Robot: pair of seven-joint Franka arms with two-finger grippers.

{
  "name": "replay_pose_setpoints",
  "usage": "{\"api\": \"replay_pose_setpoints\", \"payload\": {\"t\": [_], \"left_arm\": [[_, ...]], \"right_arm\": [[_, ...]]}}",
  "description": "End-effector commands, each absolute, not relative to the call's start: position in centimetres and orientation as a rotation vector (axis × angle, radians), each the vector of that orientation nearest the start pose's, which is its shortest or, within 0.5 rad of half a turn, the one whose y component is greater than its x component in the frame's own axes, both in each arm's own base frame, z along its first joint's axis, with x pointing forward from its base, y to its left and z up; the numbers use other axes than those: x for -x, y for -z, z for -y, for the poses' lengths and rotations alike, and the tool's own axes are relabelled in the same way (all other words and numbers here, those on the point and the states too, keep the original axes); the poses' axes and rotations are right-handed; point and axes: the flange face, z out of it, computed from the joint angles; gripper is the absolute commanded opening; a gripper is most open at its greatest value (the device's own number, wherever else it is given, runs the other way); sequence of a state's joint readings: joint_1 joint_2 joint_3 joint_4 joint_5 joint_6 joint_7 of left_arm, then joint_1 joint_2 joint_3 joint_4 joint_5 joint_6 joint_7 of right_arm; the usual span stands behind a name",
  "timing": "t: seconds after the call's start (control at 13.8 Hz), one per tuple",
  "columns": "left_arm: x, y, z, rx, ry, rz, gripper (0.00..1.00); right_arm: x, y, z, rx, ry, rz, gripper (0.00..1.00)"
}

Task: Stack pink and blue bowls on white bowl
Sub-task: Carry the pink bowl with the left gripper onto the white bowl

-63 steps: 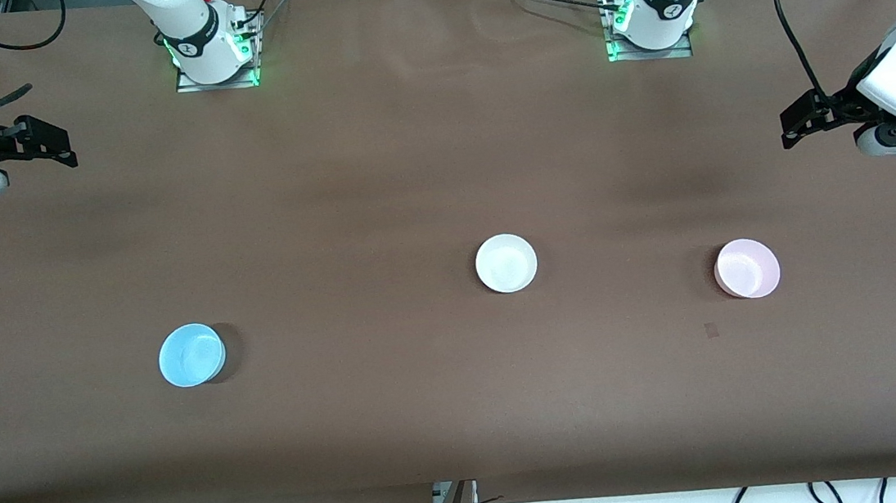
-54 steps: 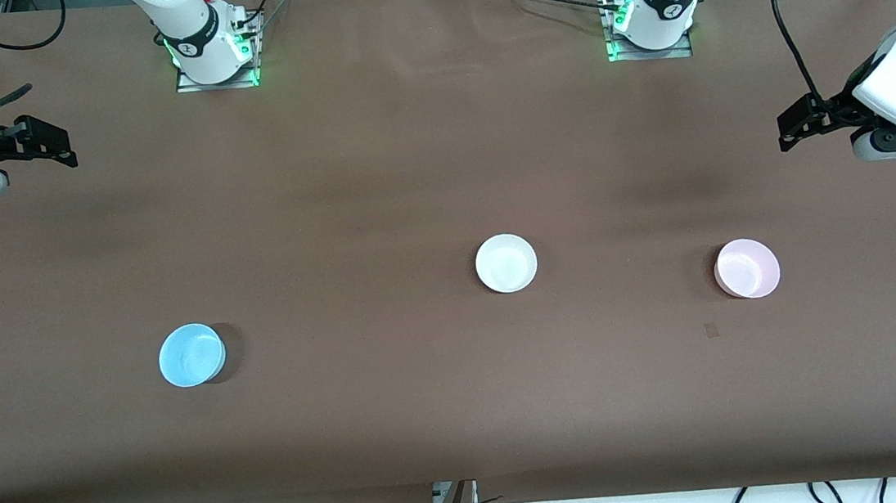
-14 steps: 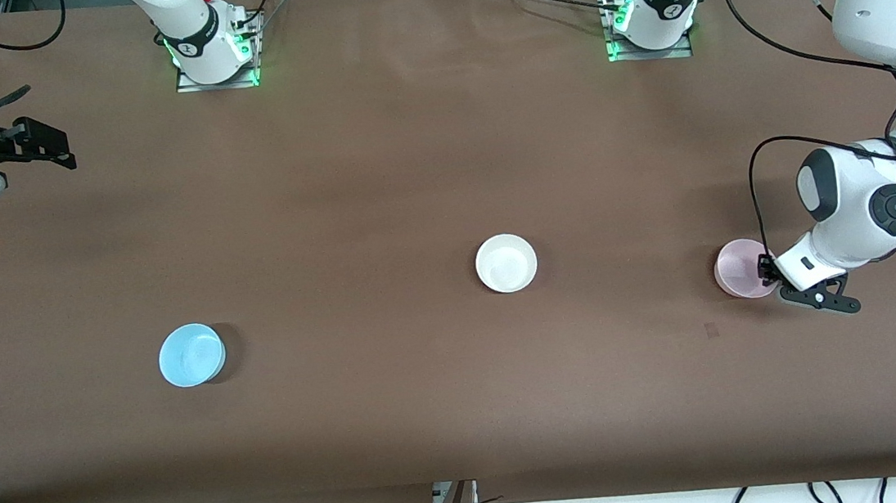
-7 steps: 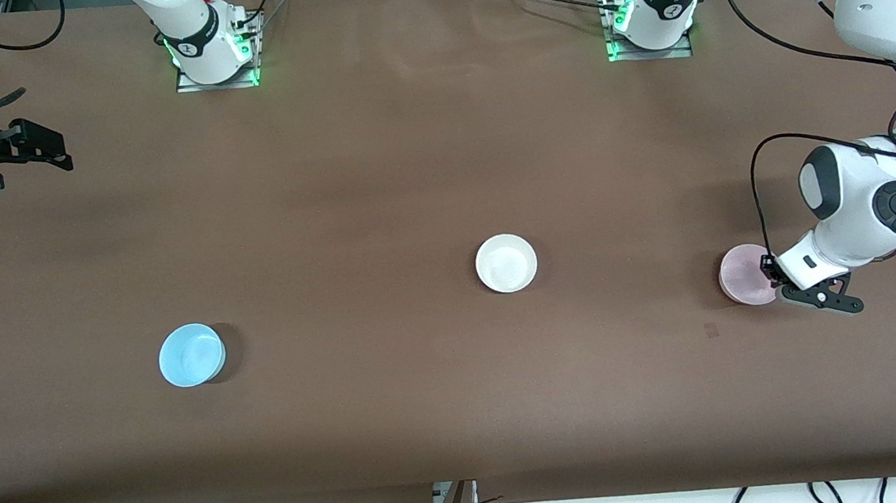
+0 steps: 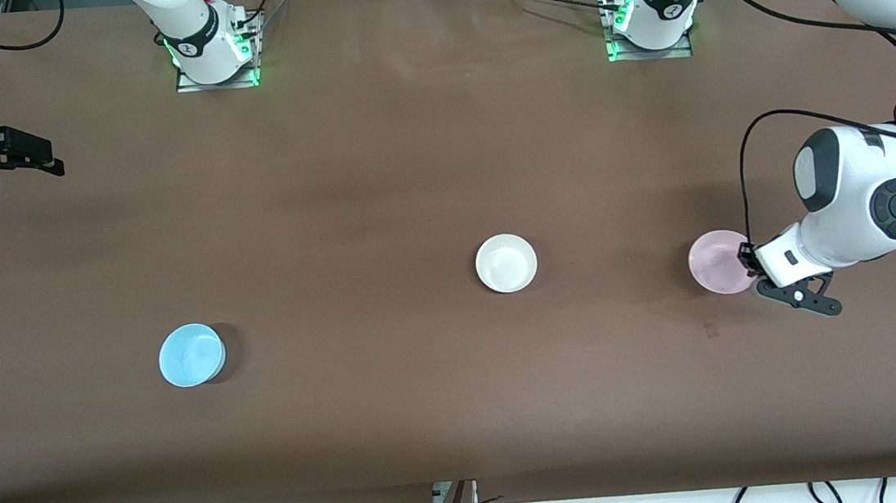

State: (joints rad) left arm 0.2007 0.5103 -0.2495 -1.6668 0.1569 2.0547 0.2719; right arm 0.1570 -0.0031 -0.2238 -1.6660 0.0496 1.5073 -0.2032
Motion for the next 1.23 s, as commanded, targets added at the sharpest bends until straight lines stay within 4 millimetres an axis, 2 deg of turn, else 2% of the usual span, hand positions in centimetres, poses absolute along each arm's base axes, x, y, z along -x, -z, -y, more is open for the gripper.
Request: {"api": "replay_pose_setpoints", "payload": {"t": [0.0,0.14,0.22,0.36,0.43,0.58,0.65,0.72,0.8,1.01,1.16], "left_arm": [[-66.6,-34.4,6.6,3.121,-0.231,-0.443,0.00],[-65.8,-34.9,12.4,3.180,-0.236,-0.290,0.00],[-65.3,-34.7,14.6,3.227,-0.269,-0.187,0.00],[-64.0,-33.6,19.8,3.308,-0.361,-0.129,0.00],[-63.5,-33.0,21.7,3.324,-0.390,-0.109,0.00],[-62.8,-32.2,25.1,3.339,-0.380,-0.069,0.00],[-62.5,-31.8,26.8,3.348,-0.353,-0.064,0.00],[-62.3,-30.7,27.7,3.349,-0.349,-0.041,0.00],[-62.3,-29.4,28.4,3.349,-0.355,-0.031,0.00],[-61.5,-26.1,30.5,3.358,-0.350,-0.061,0.00],[-61.6,-25.6,30.6,3.367,-0.336,-0.055,0.00]], "right_arm": [[-55.2,-57.6,2.5,3.063,-0.205,0.221,1.00],[-56.3,-57.3,2.2,3.080,-0.139,0.227,1.00],[-56.3,-57.1,2.2,3.077,-0.143,0.224,1.00],[-56.5,-56.0,2.5,3.066,-0.184,0.225,1.00],[-57.6,-53.3,2.7,3.061,-0.258,0.212,1.00],[-58.4,-52.1,2.0,3.060,-0.301,0.204,1.00],[-59.2,-48.9,2.1,3.048,-0.392,0.201,1.00],[-60.0,-46.8,1.8,3.045,-0.459,0.205,1.00],[-60.0,-46.6,0.9,3.048,-0.464,0.217,1.00],[-60.3,-45.7,1.5,3.052,-0.441,0.239,1.00],[-60.5,-42.1,1.8,3.054,-0.338,0.357,1.00]]}}
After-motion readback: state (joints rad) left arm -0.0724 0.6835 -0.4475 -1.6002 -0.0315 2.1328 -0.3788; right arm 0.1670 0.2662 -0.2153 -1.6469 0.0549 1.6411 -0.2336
